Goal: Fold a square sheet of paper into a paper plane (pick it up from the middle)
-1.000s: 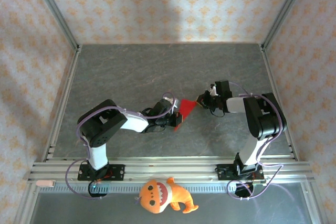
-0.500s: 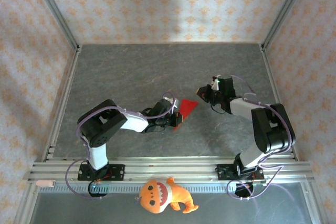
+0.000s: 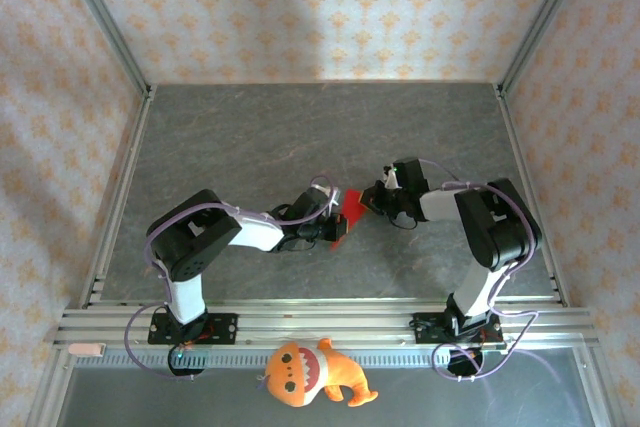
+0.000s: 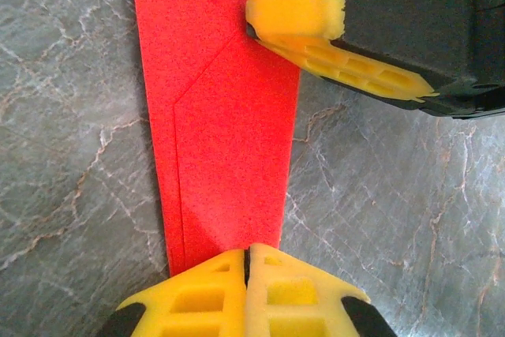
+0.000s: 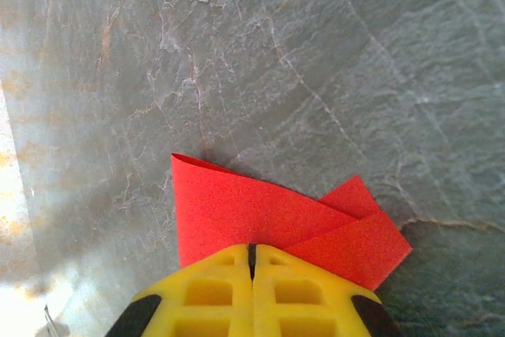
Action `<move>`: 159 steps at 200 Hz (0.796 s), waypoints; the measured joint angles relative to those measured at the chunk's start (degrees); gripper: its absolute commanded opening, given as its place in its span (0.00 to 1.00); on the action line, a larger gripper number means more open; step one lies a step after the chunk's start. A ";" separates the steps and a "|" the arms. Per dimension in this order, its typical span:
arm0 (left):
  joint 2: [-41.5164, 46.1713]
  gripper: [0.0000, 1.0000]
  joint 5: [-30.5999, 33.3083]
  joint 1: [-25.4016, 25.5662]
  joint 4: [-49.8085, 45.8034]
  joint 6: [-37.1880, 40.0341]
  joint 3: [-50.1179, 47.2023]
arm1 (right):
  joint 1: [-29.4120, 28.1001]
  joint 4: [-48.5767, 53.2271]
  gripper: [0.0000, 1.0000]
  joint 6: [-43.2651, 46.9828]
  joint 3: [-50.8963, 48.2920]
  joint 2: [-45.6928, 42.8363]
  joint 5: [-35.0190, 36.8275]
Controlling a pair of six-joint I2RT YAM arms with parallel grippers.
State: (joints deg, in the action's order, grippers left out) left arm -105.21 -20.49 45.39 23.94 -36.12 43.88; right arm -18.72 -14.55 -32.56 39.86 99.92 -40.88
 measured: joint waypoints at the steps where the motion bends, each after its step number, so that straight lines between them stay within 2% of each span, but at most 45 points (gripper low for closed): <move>1: 0.07 0.00 0.00 0.00 -0.31 0.09 0.15 | 0.02 0.00 0.00 0.07 0.00 0.00 0.00; 58: 3.23 0.00 0.46 0.57 -14.27 1.68 4.96 | 0.00 -0.20 0.00 1.42 -0.17 -0.04 0.02; 101: 1.95 0.00 -0.44 0.66 -15.69 3.13 12.02 | 0.00 -0.17 0.00 2.19 -0.17 -0.04 0.00; 133: -4.15 0.00 -1.79 0.66 -15.52 4.72 17.70 | 0.00 -0.28 0.00 2.21 -0.24 -0.04 -0.04; 159: -8.15 0.00 -2.10 0.63 -15.19 5.27 17.59 | 0.00 -0.57 0.00 2.27 -0.42 -0.04 -0.07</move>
State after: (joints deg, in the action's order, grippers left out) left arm -113.36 -22.59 46.02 8.75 -30.85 61.47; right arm -18.72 -15.11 -30.28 39.44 99.88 -40.95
